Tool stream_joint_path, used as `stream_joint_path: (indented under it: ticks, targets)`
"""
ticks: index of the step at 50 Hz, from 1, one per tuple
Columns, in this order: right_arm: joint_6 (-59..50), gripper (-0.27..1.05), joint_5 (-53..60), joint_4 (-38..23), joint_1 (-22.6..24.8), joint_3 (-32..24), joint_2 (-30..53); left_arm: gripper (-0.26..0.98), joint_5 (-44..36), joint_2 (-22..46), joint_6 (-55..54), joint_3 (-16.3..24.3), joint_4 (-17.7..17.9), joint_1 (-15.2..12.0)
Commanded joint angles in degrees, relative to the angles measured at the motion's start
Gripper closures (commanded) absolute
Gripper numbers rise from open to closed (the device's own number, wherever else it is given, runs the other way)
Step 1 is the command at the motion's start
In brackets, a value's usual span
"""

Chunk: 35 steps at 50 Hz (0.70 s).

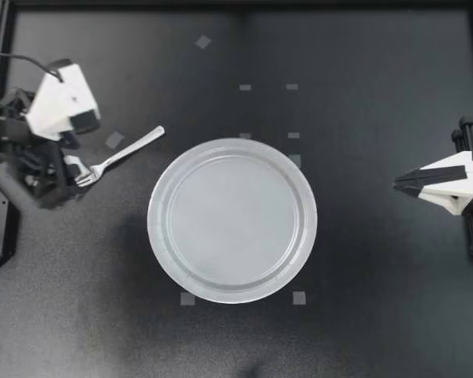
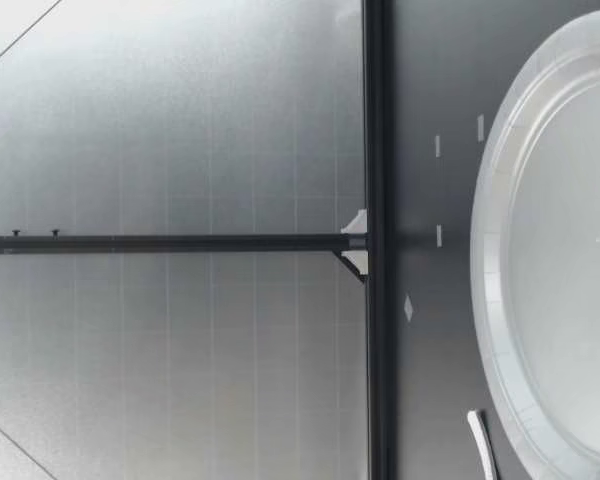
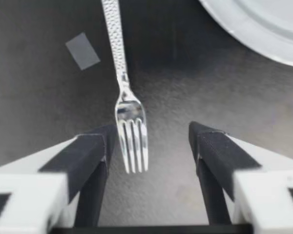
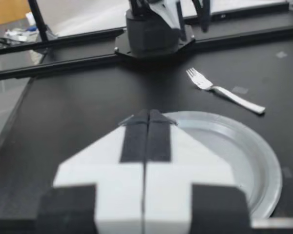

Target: Pick up the fork and place it on the plate.

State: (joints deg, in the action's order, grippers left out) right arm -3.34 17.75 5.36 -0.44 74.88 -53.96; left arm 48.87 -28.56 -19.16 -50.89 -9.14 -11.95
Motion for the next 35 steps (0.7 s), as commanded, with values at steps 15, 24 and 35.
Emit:
stream_joint_path:
  ticks: [15, 24, 35]
  targets:
    - [-2.99, 0.86, 1.76, 0.09, -0.18, 0.79, 0.53, 0.21, -11.78, 12.39, 4.92, -0.7, -0.62, -6.06]
    - [-3.08, 0.86, 1.76, 0.0, -0.18, 0.88, 0.53, 0.21, -13.01, 16.52, 6.94, -0.7, -0.62, -7.91]
    - [-3.08, 0.86, 1.85, 0.0, -0.18, 0.88, 0.53, 0.21, -15.03, 18.02, 7.21, -0.97, -0.62, -8.79]
